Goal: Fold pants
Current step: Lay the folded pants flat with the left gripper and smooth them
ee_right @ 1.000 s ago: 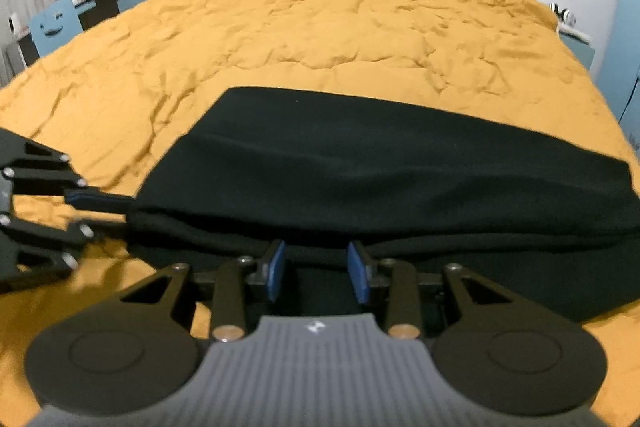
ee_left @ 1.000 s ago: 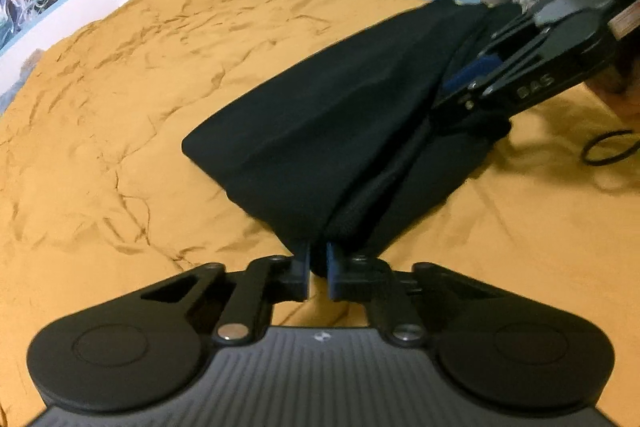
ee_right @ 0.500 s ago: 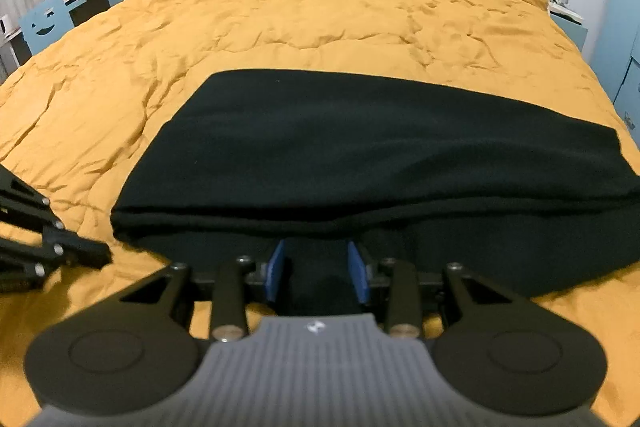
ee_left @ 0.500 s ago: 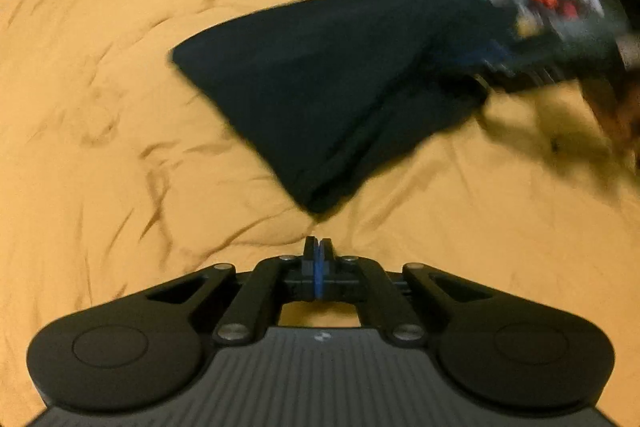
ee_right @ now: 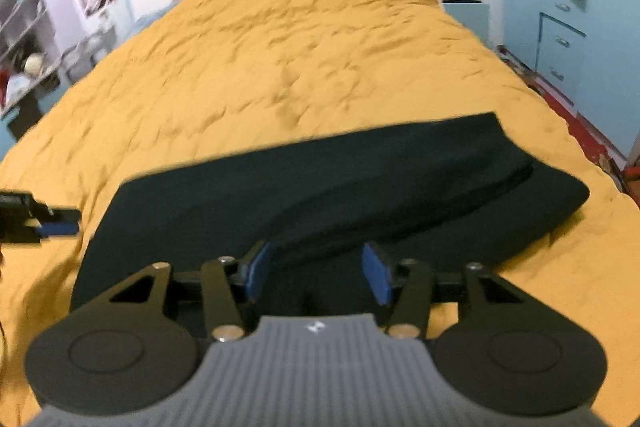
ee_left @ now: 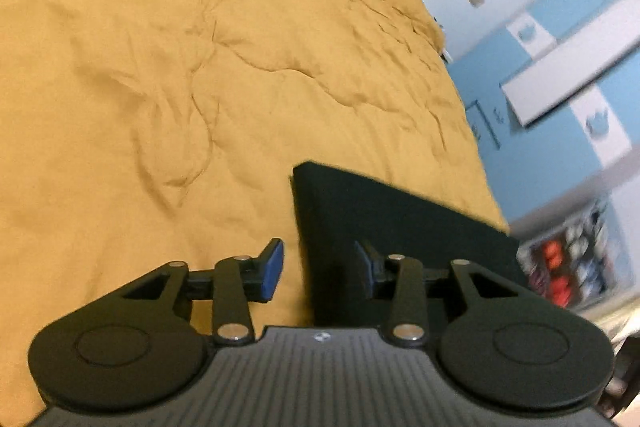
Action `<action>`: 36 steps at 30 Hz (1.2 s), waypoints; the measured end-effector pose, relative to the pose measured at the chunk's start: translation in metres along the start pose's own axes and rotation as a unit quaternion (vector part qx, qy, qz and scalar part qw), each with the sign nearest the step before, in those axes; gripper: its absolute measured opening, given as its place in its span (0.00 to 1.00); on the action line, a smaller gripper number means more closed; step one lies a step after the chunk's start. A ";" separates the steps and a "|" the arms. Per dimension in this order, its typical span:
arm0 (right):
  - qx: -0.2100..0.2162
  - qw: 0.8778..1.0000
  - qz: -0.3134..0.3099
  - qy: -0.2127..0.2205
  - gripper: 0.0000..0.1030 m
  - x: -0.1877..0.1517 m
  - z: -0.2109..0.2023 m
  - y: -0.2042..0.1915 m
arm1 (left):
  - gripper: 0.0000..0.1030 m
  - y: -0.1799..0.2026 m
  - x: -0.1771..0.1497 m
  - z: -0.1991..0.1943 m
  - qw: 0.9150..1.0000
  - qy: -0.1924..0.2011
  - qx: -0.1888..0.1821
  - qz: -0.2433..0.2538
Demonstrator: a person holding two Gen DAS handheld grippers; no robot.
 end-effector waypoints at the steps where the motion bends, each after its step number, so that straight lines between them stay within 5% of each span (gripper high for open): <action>1: 0.000 1.000 0.001 0.004 0.40 0.004 0.005 0.002 | 0.43 -0.007 0.002 0.007 1.000 0.000 -0.004 -0.013; 3: -0.002 1.000 0.004 0.011 0.32 0.009 0.018 0.006 | 0.41 -0.013 0.006 0.025 0.999 0.000 -0.011 -0.033; 5: 0.000 1.000 0.009 0.005 0.25 0.009 0.030 0.008 | 0.24 -0.017 0.005 0.035 0.999 0.004 -0.014 -0.043; 6: -0.003 1.000 0.008 -0.006 0.20 0.007 0.037 0.008 | 0.08 -0.016 0.006 0.039 0.999 0.003 -0.020 -0.045; 15: -0.020 0.998 -0.024 -0.046 0.17 -0.029 0.054 0.010 | 0.08 -0.007 0.024 0.038 0.999 0.034 0.005 -0.006; 18: -0.022 0.998 -0.027 -0.046 0.17 -0.031 0.054 0.011 | 0.16 -0.018 0.021 0.018 0.997 0.053 0.054 -0.024; 22: -0.023 0.999 -0.026 -0.040 0.18 -0.029 0.051 0.009 | 0.51 -0.024 -0.003 -0.002 0.997 0.030 0.006 -0.067; 26: -0.016 1.000 -0.010 -0.018 0.20 -0.027 0.031 0.010 | 0.61 -0.020 -0.039 -0.009 0.994 0.008 -0.051 -0.101; 29: -0.016 1.000 -0.007 -0.013 0.20 -0.029 0.014 0.012 | 0.61 -0.019 -0.061 0.001 0.993 -0.009 -0.052 -0.106; 32: -0.017 1.000 -0.004 -0.010 0.23 -0.030 0.000 0.017 | 0.50 -0.023 -0.069 0.007 0.991 0.003 -0.053 -0.119; 34: -0.020 1.000 -0.003 -0.008 0.28 -0.030 -0.010 0.021 | 0.22 -0.029 -0.070 0.006 0.988 0.006 -0.052 -0.146; 36: -0.025 1.000 0.000 -0.006 0.28 -0.031 -0.017 0.026 | 0.12 -0.031 -0.067 0.003 0.985 0.012 -0.059 -0.163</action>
Point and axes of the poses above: each gripper's, at about its wrist camera, not at the fingertips, and z roughly the way its jaws point, y to its right, x to its top, the point moved 4 cm from there along z, roughly the way its jaws point, and after that the axes turned 4 degrees about y, right-handed, at the moved point
